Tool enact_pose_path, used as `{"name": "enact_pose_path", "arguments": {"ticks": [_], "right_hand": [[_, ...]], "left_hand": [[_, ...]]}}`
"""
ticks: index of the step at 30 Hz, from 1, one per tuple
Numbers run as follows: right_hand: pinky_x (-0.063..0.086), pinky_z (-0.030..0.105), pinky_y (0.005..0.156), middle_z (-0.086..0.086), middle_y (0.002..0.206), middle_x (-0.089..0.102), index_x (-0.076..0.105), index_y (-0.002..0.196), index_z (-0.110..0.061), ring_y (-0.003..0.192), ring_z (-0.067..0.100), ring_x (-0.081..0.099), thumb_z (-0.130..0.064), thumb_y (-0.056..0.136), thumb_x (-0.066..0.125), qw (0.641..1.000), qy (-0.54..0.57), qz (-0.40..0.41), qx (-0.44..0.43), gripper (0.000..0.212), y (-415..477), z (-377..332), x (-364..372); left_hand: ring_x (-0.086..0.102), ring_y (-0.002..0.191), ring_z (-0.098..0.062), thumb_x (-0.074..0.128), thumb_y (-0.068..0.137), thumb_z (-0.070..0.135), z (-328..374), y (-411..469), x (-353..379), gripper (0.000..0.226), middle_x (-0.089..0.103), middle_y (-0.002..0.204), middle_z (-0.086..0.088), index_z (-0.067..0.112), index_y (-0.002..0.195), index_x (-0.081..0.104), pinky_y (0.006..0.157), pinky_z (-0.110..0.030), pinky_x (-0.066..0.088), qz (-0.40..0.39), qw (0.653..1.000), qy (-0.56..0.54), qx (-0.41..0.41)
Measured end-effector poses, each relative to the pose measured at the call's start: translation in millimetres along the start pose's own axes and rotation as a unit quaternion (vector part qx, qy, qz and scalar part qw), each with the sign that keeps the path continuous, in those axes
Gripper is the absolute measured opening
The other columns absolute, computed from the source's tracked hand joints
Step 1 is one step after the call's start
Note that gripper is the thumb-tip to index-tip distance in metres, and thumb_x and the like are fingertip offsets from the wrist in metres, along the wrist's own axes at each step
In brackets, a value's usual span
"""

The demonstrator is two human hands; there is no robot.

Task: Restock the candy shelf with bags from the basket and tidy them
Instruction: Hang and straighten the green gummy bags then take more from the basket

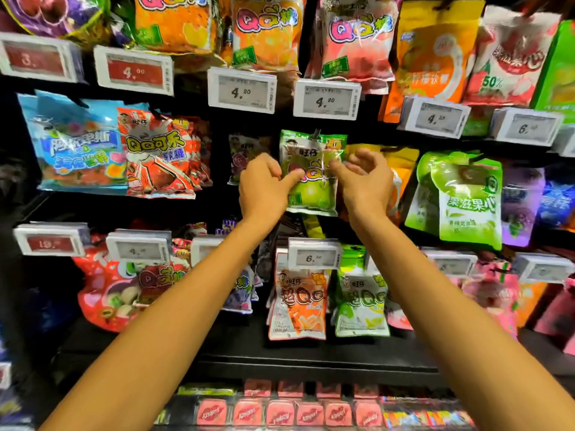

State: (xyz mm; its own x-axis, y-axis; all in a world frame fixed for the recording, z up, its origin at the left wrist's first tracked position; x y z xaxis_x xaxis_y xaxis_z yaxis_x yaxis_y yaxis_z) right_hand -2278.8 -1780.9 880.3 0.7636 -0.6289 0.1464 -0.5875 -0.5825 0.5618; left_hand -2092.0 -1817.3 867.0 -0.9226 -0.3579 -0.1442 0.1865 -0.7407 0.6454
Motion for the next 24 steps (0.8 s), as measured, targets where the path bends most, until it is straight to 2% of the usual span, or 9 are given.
{"name": "enact_pose_path", "arguments": {"ticks": [4, 7, 11, 14, 16, 17, 18, 20, 24], "right_hand": [[0.050, 0.016, 0.072, -0.003, 0.085, 0.062, 0.058, 0.111, -0.005, 0.074, 0.003, 0.059, -0.013, 0.085, 0.073, 0.999, 0.001, -0.022, -0.047, 0.031, -40, -1, -26], [0.052, 0.028, 0.076, 0.003, 0.085, 0.065, 0.063, 0.102, -0.009, 0.077, 0.012, 0.061, -0.012, 0.089, 0.066, 0.997, -0.018, -0.051, -0.051, 0.013, -75, 15, -51], [0.049, 0.026, 0.071, -0.002, 0.078, 0.063, 0.063, 0.090, -0.014, 0.072, 0.008, 0.058, -0.007, 0.092, 0.059, 0.994, -0.025, -0.097, -0.047, 0.008, -127, 54, -94], [0.043, 0.017, 0.063, -0.002, 0.069, 0.055, 0.064, 0.086, -0.007, 0.063, 0.001, 0.049, -0.004, 0.091, 0.057, 0.990, -0.027, -0.132, 0.031, 0.009, -178, 115, -131], [0.038, 0.016, 0.059, 0.008, 0.067, 0.048, 0.061, 0.081, 0.002, 0.062, 0.003, 0.041, 0.000, 0.092, 0.054, 0.973, -0.048, -0.190, 0.124, 0.013, -224, 177, -156], [0.038, 0.018, 0.059, 0.007, 0.067, 0.049, 0.062, 0.078, -0.001, 0.063, 0.005, 0.041, 0.001, 0.092, 0.054, 0.960, -0.089, -0.213, 0.159, 0.016, -251, 209, -172], [0.037, 0.020, 0.061, 0.003, 0.067, 0.050, 0.062, 0.075, -0.007, 0.063, 0.005, 0.042, 0.003, 0.092, 0.054, 0.944, -0.130, -0.232, 0.193, 0.021, -276, 242, -188], [0.038, 0.023, 0.062, 0.002, 0.068, 0.053, 0.062, 0.073, -0.008, 0.065, 0.007, 0.044, 0.004, 0.092, 0.053, 0.903, -0.165, -0.265, 0.294, 0.024, -334, 308, -222], [0.045, 0.018, 0.066, 0.007, 0.066, 0.060, 0.065, 0.072, -0.006, 0.063, 0.007, 0.056, 0.007, 0.090, 0.054, 0.806, -0.228, -0.310, 0.449, 0.024, -450, 423, -282]], "left_hand": [[0.037, 0.049, -0.004, 0.078, 0.080, 0.027, 6, -47, -6, 0.046, 0.042, 0.053, 0.006, 0.023, 0.059, 0.038, 0.050, -0.022, 0.030, -0.034, 0.999, -0.031, 0.026], [0.038, 0.049, -0.006, 0.075, 0.084, 0.021, -4, -95, 0, 0.044, 0.043, 0.053, 0.005, 0.022, 0.058, 0.039, 0.050, -0.019, 0.030, -0.063, 0.997, -0.038, -0.003], [0.041, 0.045, 0.001, 0.071, 0.086, 0.011, -36, -175, 18, 0.038, 0.047, 0.053, 0.004, 0.019, 0.060, 0.045, 0.050, -0.015, 0.033, -0.162, 0.983, -0.056, -0.066], [0.042, 0.043, -0.001, 0.066, 0.090, 0.015, -75, -248, 32, 0.032, 0.046, 0.050, 0.006, 0.012, 0.063, 0.050, 0.049, -0.017, 0.036, -0.201, 0.967, -0.059, -0.147], [0.041, 0.049, -0.012, 0.062, 0.092, 0.023, -118, -311, 41, 0.030, 0.046, 0.052, -0.009, 0.013, 0.065, 0.055, 0.051, -0.023, 0.035, -0.234, 0.940, -0.067, -0.239], [0.038, 0.052, -0.014, 0.059, 0.090, 0.022, -141, -347, 45, 0.026, 0.045, 0.055, -0.017, 0.017, 0.065, 0.061, 0.054, -0.026, 0.033, -0.251, 0.919, -0.097, -0.288], [0.039, 0.054, -0.013, 0.057, 0.088, 0.023, -164, -382, 49, 0.026, 0.049, 0.055, -0.015, 0.022, 0.064, 0.065, 0.058, -0.028, 0.033, -0.270, 0.897, -0.115, -0.330], [0.048, 0.058, -0.001, 0.049, 0.097, 0.017, -215, -454, 53, 0.033, 0.058, 0.054, 0.007, 0.023, 0.067, 0.062, 0.068, -0.030, 0.037, -0.306, 0.867, -0.022, -0.392], [0.056, 0.067, -0.018, 0.054, 0.097, 0.010, -321, -594, 41, 0.024, 0.063, 0.072, -0.008, -0.001, 0.077, 0.060, 0.071, -0.034, 0.044, -0.274, 0.803, 0.065, -0.526]]}}
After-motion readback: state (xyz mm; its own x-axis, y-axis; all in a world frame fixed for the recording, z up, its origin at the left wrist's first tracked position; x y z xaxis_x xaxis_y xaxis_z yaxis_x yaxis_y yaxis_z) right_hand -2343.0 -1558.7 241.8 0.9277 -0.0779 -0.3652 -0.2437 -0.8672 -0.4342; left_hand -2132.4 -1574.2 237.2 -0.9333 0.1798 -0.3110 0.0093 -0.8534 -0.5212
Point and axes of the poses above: each hand's wrist, its own y-axis towards the middle knuckle, its own x-axis out of the palm, z = x × y, the point moved 6 cm from there along y, towards the middle knuckle
